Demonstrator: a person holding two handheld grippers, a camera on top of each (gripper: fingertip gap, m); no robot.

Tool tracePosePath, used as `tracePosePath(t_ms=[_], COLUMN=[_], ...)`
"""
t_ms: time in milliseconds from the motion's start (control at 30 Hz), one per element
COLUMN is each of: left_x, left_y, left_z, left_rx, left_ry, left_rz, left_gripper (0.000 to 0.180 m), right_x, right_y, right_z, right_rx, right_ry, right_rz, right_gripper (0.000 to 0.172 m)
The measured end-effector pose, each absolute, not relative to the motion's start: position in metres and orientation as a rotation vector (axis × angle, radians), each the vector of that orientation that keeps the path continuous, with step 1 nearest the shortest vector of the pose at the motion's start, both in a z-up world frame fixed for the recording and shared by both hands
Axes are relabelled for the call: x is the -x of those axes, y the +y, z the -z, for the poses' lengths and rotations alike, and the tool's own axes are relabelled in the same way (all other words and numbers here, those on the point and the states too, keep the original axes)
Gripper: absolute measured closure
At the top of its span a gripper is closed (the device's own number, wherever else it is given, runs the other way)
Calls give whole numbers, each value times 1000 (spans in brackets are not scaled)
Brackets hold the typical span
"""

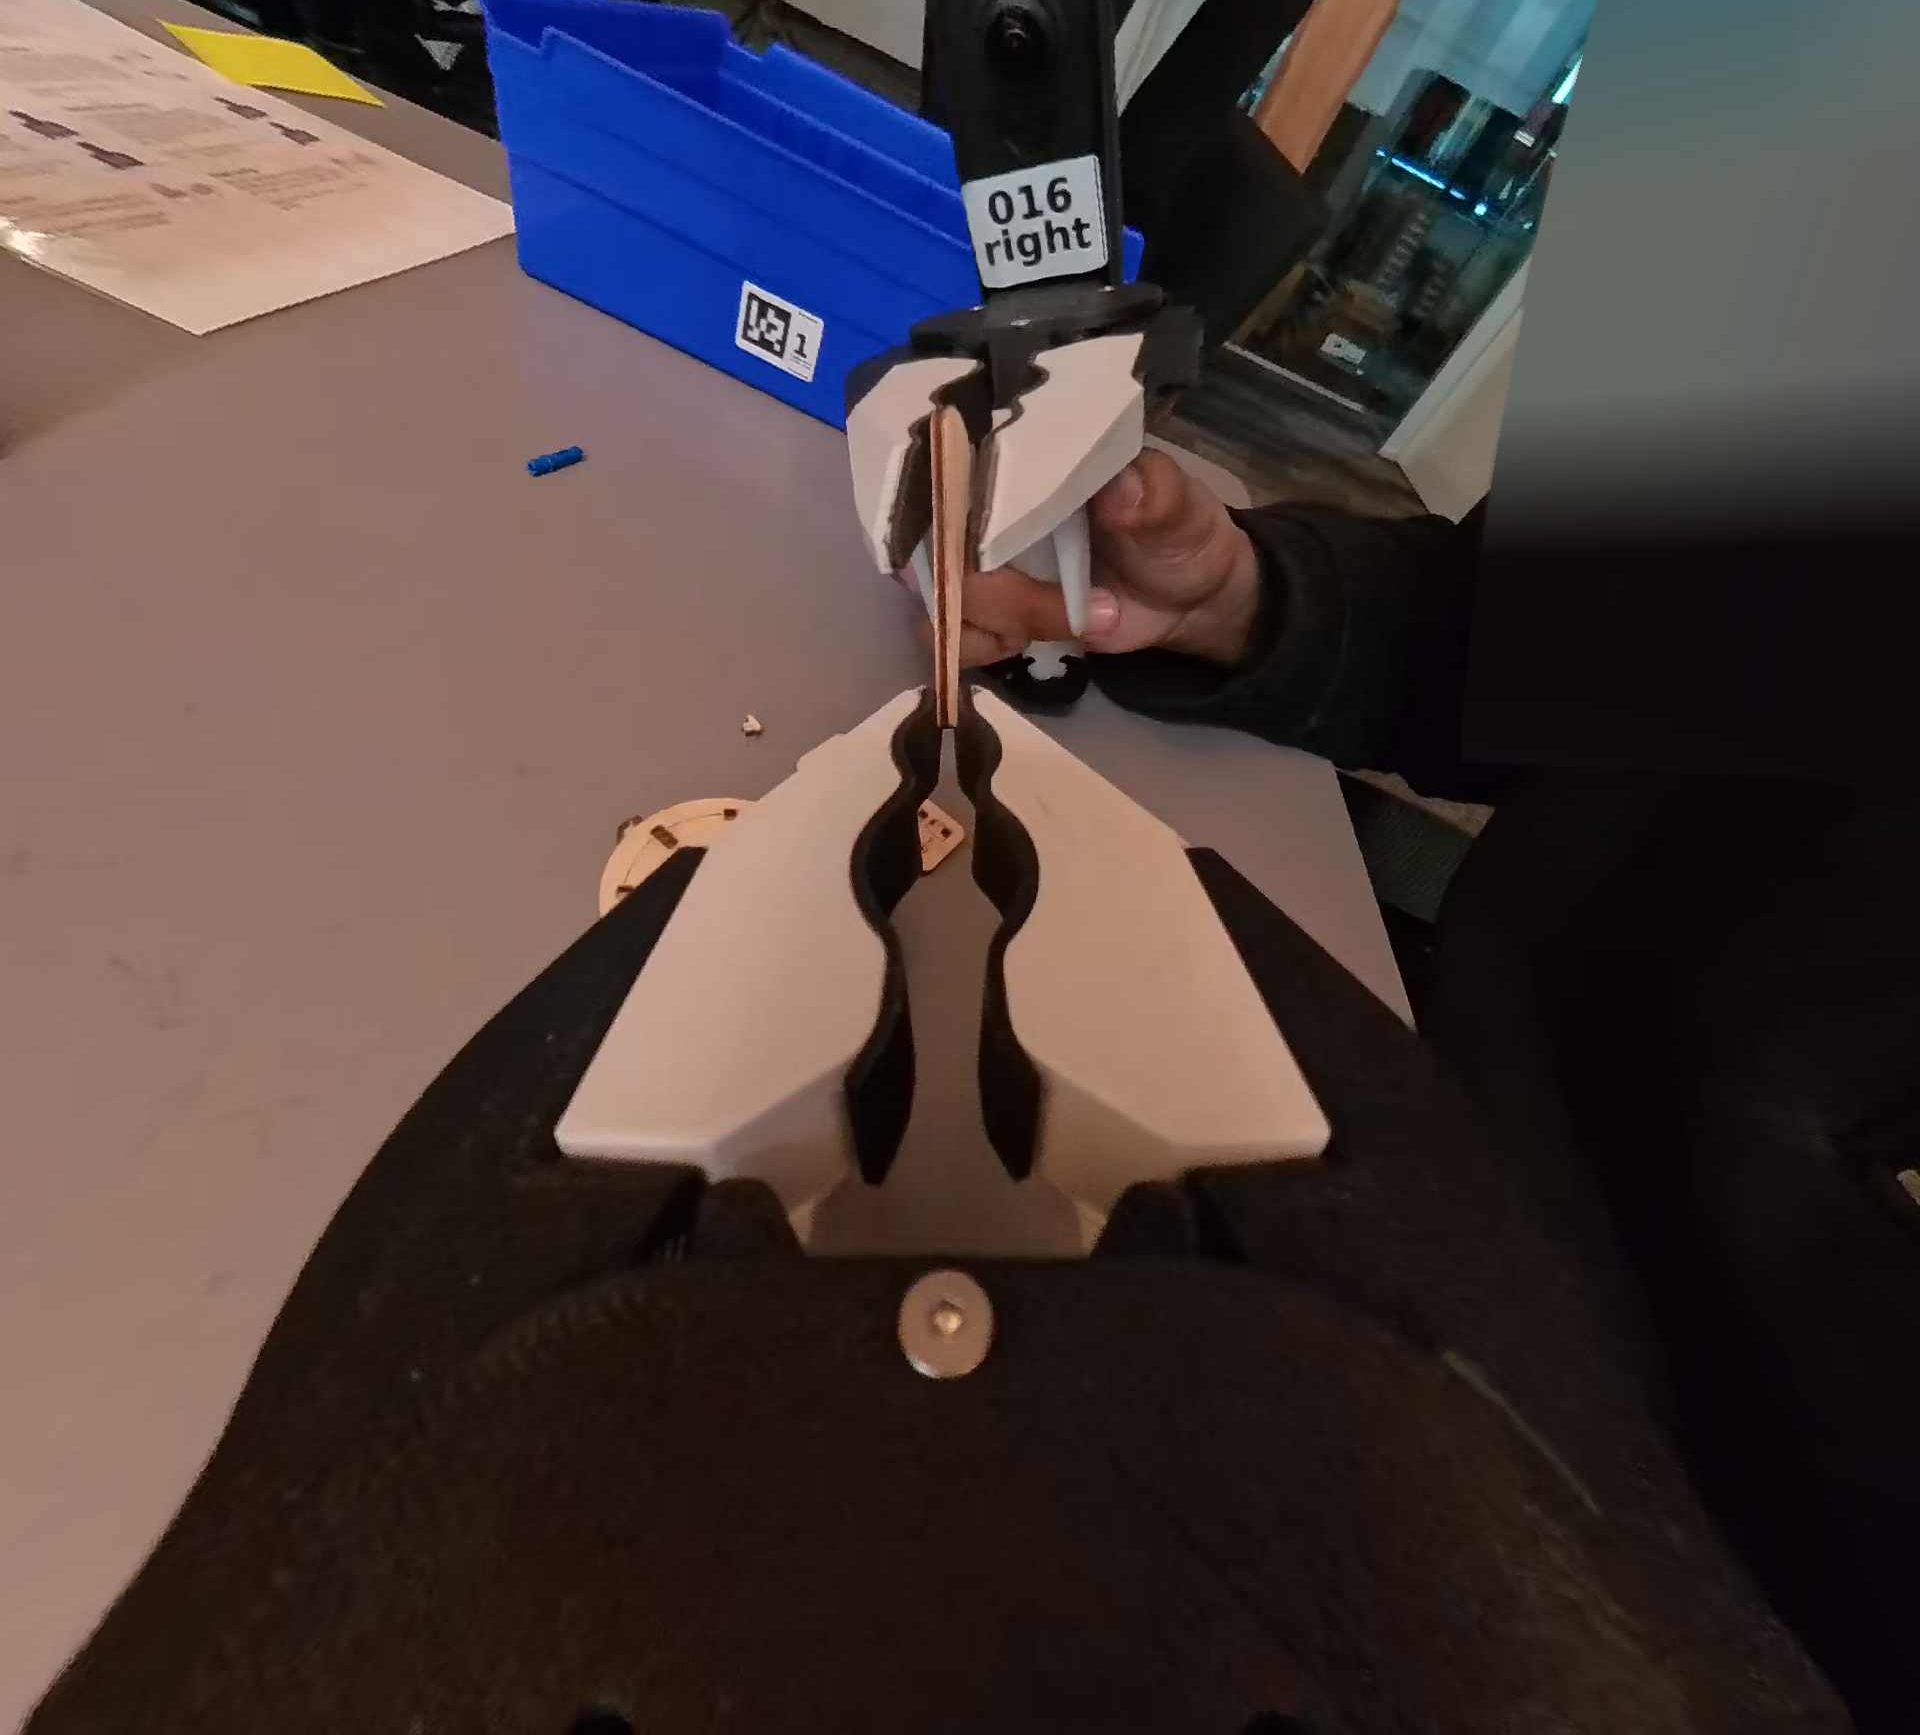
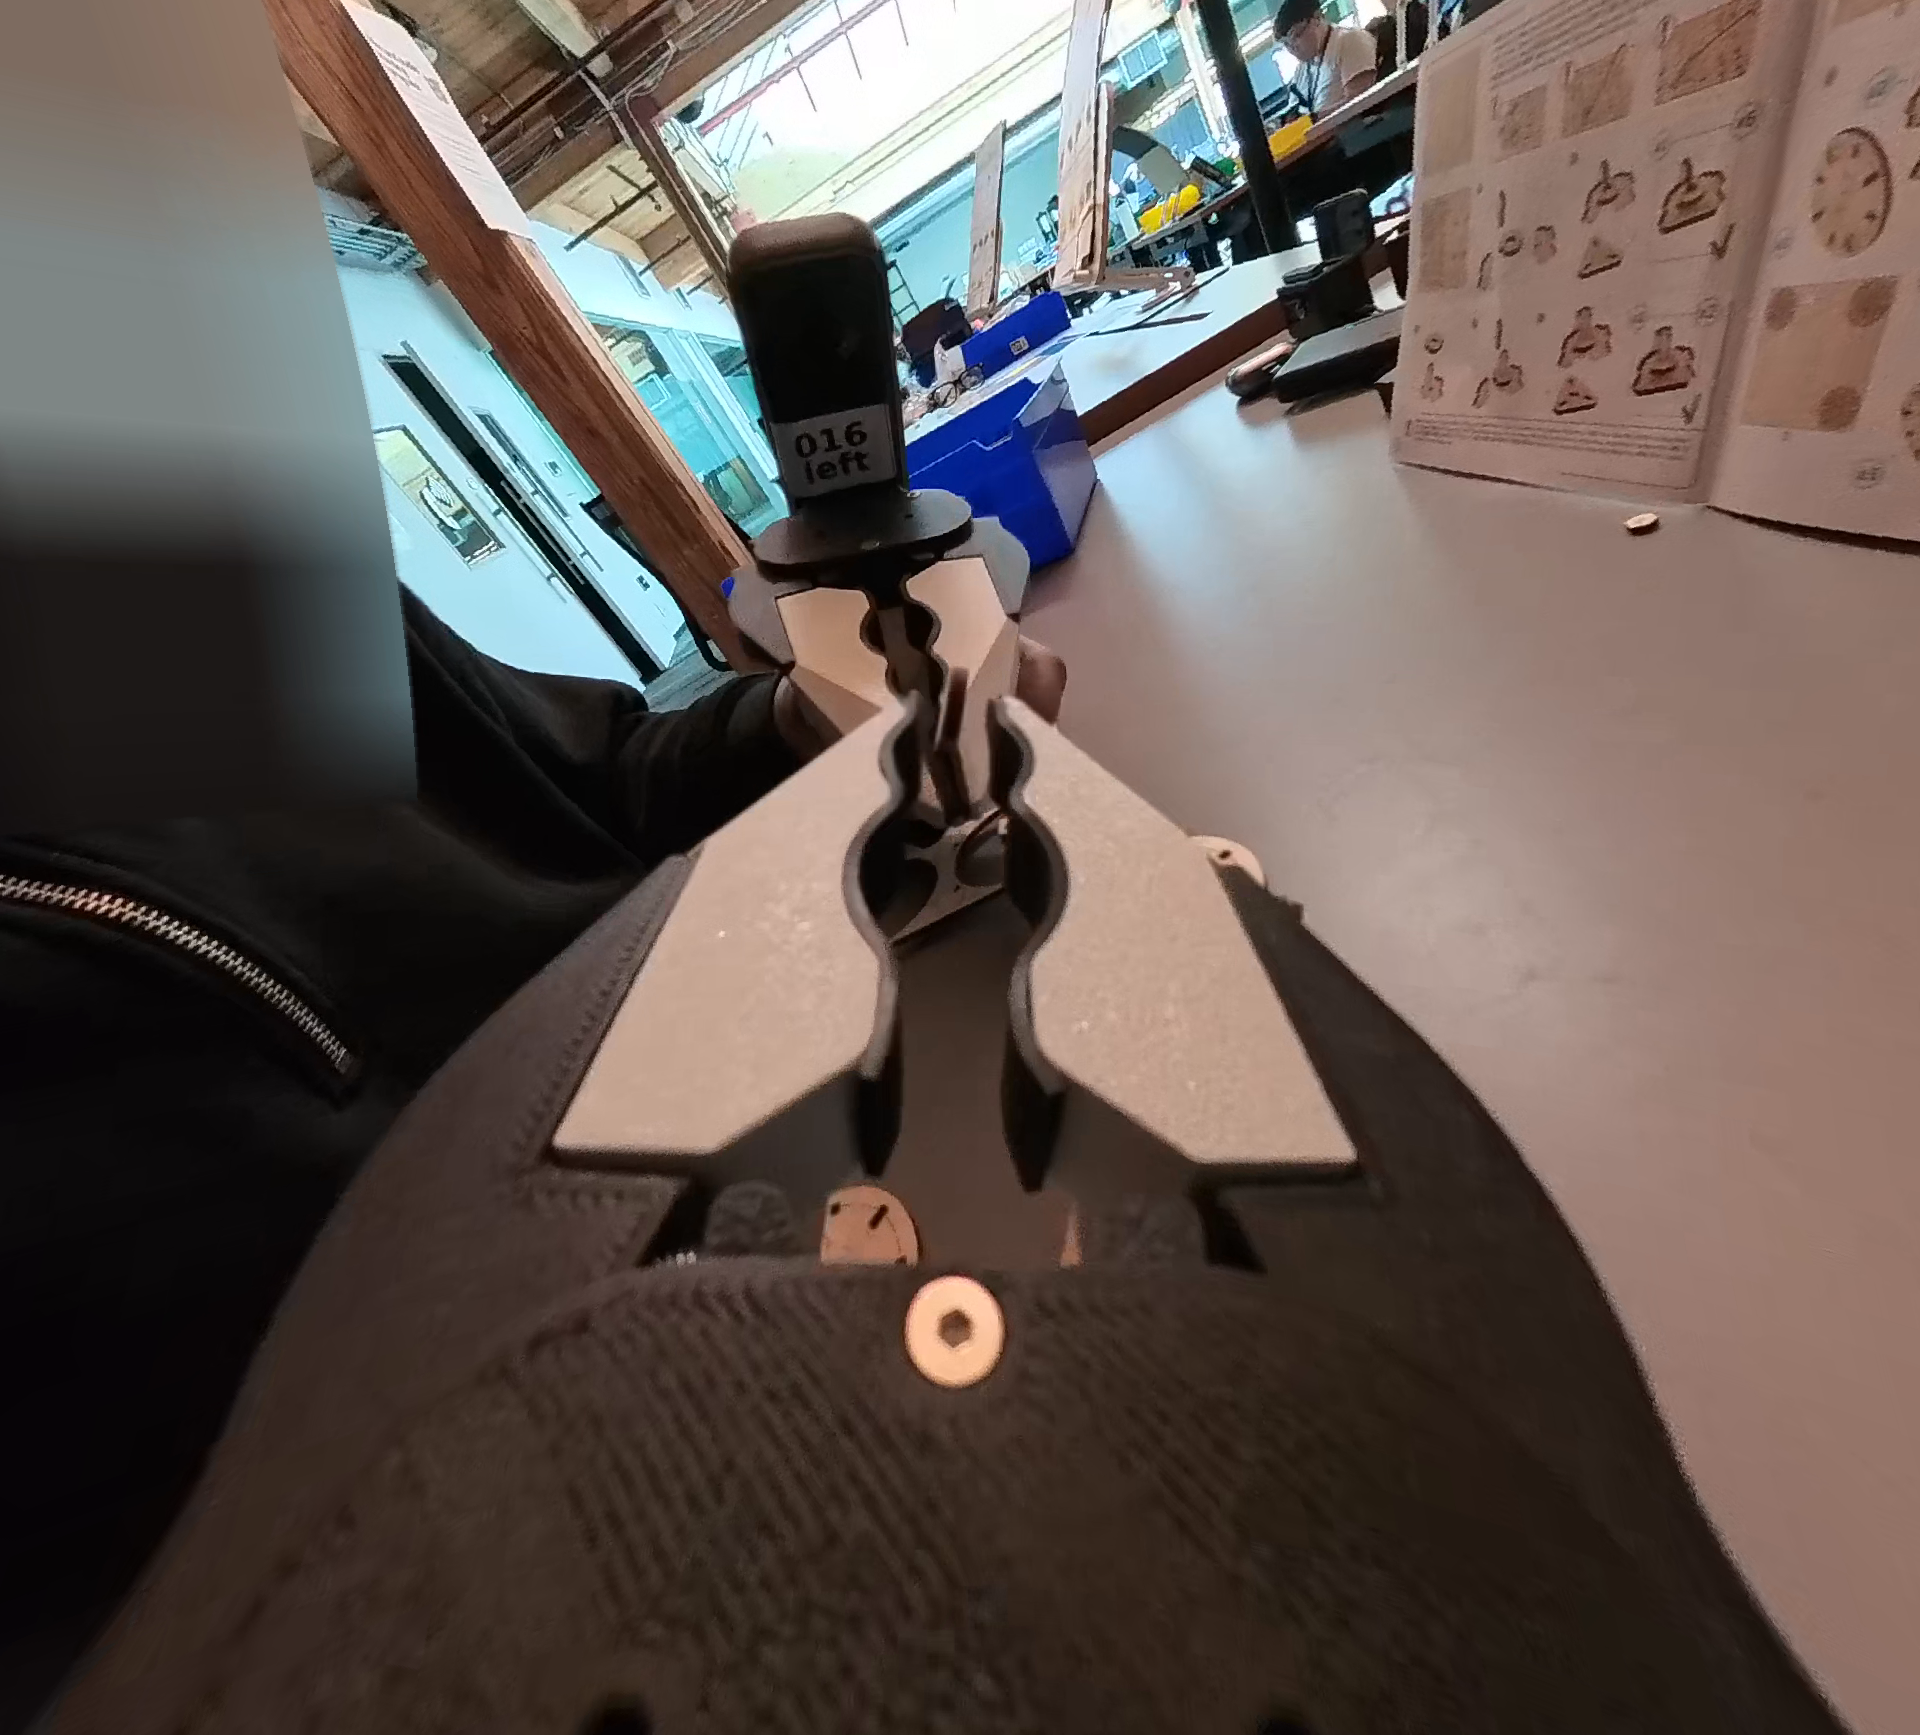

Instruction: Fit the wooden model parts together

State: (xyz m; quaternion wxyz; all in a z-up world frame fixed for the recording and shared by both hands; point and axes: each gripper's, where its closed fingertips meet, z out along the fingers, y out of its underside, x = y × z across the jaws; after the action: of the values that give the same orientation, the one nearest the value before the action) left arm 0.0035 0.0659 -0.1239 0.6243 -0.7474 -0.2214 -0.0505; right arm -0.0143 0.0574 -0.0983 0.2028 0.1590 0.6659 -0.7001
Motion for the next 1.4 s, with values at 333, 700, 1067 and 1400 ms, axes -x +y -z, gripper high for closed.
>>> tracePosePath(t_ms=[333, 700, 1067, 1400], left_x=[14, 26, 28, 28], left_y=[54, 46, 45, 45], left_z=[139, 192, 202, 201], left_rx=[1821, 2176, 2211, 2192], left_ry=[-568, -584, -628, -647], left_rz=[-82, -433, -380, -317], left_gripper=[140, 100, 116, 125], right_x=[21, 47, 46, 44], right_y=[60, 51, 45, 44], right_z=[102, 137, 148, 154], right_rx=[-485, -578, -550, -502], right_ry=[1937, 2421, 2538, 2646], right_rz=[1959, 1832, 1786, 1774], right_gripper=[172, 172, 172, 172])
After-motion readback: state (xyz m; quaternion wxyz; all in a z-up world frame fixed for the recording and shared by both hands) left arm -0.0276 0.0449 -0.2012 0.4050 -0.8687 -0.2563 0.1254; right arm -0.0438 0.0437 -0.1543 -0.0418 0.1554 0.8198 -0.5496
